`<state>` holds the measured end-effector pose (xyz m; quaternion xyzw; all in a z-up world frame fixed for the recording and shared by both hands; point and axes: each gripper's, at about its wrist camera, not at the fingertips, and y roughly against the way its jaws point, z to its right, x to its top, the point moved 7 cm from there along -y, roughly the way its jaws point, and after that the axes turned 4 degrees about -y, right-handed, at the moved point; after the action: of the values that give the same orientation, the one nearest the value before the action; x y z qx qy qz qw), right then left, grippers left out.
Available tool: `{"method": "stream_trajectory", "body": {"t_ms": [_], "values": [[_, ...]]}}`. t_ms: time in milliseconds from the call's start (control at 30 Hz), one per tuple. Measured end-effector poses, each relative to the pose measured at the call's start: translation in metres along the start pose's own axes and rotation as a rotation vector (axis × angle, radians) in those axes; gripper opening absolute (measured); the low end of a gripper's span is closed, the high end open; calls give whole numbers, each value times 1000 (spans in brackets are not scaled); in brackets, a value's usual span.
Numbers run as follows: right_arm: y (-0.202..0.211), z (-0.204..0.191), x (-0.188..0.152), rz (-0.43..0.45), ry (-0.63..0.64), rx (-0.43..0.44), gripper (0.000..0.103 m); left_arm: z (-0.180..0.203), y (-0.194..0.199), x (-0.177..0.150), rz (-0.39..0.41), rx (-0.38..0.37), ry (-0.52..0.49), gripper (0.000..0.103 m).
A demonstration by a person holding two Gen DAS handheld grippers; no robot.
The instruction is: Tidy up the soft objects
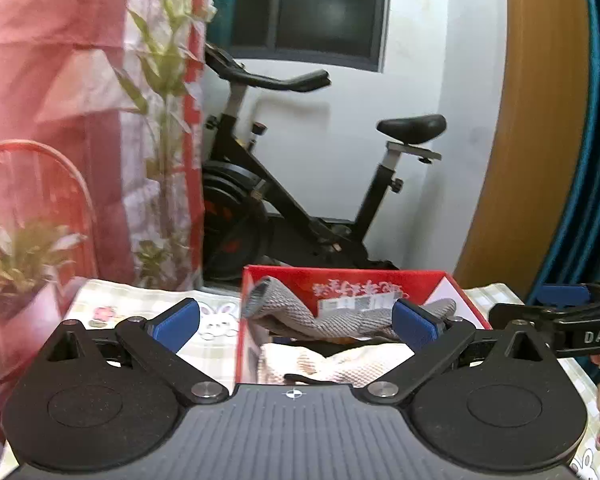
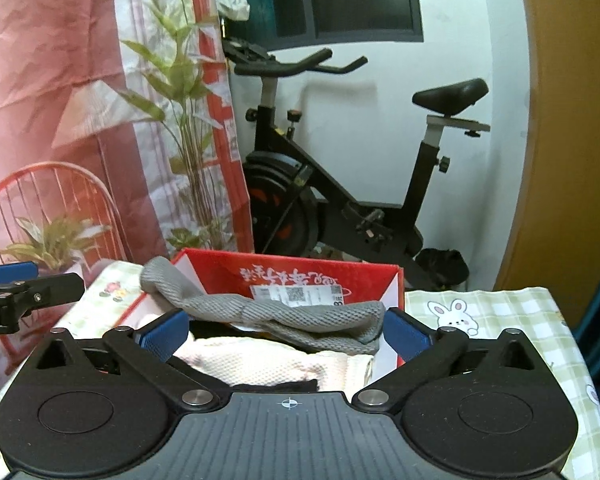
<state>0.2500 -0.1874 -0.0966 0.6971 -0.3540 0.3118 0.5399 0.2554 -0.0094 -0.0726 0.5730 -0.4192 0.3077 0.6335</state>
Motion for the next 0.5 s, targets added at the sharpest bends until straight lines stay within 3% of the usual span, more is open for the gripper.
{"method": "stream_trajectory", "body": {"t_ms": [200,367,500], "values": [[40,-15,6,35,1,1,103,0,41,12,54,-34,-10,103],[73,-25,13,62,-7,8,103,4,73,23,78,27,-67,103],[101,-31,19,95,-5,-30,103,7,97,29,84,39,-53,103]]}}
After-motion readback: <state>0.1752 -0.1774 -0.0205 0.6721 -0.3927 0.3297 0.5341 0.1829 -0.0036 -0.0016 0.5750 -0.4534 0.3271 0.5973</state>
